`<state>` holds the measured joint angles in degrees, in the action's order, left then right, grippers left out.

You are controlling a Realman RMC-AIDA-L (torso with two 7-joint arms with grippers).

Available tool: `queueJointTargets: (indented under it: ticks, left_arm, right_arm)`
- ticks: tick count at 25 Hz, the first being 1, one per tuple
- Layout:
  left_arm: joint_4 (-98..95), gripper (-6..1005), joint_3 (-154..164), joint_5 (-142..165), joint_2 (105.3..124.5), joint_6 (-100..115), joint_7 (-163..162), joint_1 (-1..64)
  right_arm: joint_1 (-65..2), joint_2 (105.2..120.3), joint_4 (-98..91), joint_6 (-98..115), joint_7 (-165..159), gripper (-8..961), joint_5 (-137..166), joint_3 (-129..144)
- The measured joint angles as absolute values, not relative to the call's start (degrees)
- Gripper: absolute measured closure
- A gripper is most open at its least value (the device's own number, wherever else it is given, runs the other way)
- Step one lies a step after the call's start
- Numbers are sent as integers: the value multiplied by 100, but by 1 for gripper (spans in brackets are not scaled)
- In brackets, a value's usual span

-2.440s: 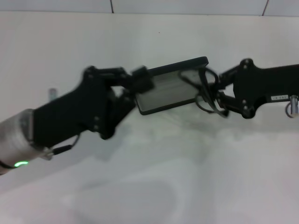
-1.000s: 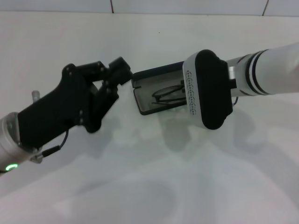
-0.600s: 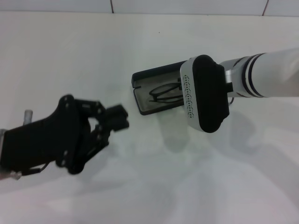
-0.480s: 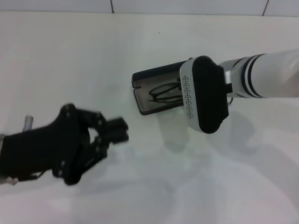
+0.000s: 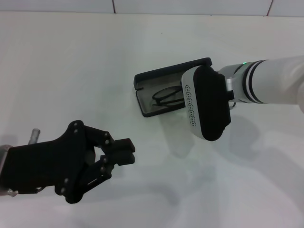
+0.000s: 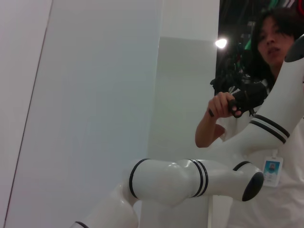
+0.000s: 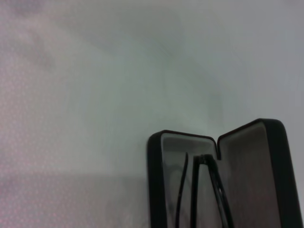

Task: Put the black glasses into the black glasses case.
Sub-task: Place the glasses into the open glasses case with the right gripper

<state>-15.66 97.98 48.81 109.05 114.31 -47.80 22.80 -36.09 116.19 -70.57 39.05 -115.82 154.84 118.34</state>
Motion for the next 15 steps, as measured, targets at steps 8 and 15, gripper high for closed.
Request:
queueJointTargets:
  ticks: [8, 15]
  left_arm:
    - [-1548, 887, 9636, 4875, 10911, 11416, -4781, 2269]
    - [-1546, 887, 9580, 4873, 10919, 11410, -4781, 2241]
  right_arm:
    - [-3576, 11619, -6969, 3658, -11570, 766, 15494, 11839]
    - [-3624, 11619, -6835, 3561, -11559, 764, 15498, 11861]
